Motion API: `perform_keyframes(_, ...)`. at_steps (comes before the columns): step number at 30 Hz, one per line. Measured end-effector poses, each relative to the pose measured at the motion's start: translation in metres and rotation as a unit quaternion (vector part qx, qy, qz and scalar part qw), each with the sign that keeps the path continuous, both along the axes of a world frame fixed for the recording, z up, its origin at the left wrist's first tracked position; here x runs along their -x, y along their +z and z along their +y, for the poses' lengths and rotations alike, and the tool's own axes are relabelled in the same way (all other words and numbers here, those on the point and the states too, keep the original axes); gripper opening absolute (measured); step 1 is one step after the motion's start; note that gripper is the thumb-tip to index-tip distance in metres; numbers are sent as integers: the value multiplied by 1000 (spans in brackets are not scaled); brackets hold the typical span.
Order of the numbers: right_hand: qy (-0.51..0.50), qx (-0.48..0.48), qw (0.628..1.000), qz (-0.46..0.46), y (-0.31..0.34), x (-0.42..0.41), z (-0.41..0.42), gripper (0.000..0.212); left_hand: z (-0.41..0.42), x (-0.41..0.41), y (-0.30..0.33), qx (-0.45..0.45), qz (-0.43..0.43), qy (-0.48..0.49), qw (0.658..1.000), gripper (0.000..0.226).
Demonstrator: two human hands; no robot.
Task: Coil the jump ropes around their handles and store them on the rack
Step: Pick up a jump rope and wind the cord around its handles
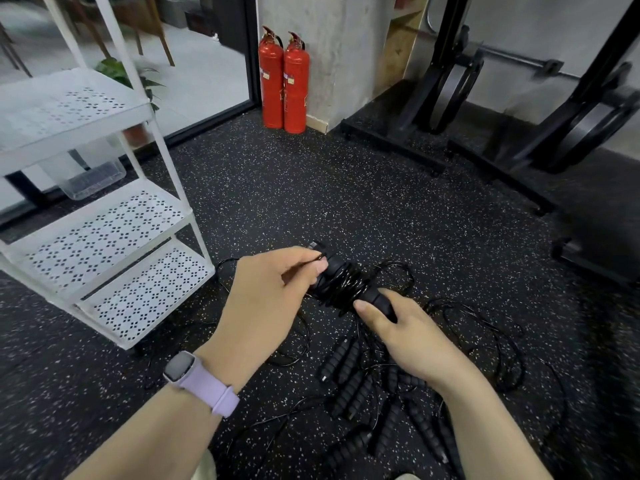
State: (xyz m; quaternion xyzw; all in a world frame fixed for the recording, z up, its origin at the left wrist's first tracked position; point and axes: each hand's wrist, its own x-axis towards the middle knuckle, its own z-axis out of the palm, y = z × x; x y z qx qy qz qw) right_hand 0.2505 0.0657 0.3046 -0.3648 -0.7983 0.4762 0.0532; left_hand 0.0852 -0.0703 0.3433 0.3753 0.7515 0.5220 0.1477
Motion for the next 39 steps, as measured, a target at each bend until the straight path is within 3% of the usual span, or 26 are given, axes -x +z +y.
perform_keyframes(5,12,-20,999,25,3,-2,0,25,3,-3,0,-15,-114,23,993,11)
perform_keyframes(10,17,-12,998,54,3,0,-2,20,4,-7,3,-6,-117,47,992,14)
perform_keyframes(14,30,-3,997,66,6,3,-5,32,5,-6,2,-11,-83,93,992,20)
perform_keyframes(20,41,8,997,59,10,5,-7,23,5,-9,-1,-18,-37,117,992,23)
perform_keyframes(23,38,27,997,62,12,4,-7,22,5,-7,-2,9,58,106,993,18)
perform_keyframes(25,37,38,997,60,12,4,-7,37,4,-6,-1,32,165,84,982,15)
perform_keyframes(27,35,52,996,58,12,2,-6,46,3,-5,0,39,216,56,974,14)
perform_keyframes(31,24,90,994,59,12,-1,-2,51,3,-2,-1,45,224,-4,974,11)
perform_keyframes(35,16,114,991,71,13,-3,1,25,0,-2,1,60,185,-75,978,15)
perform_keyframes(39,7,126,990,66,11,-5,6,27,-1,1,1,52,132,-84,986,24)
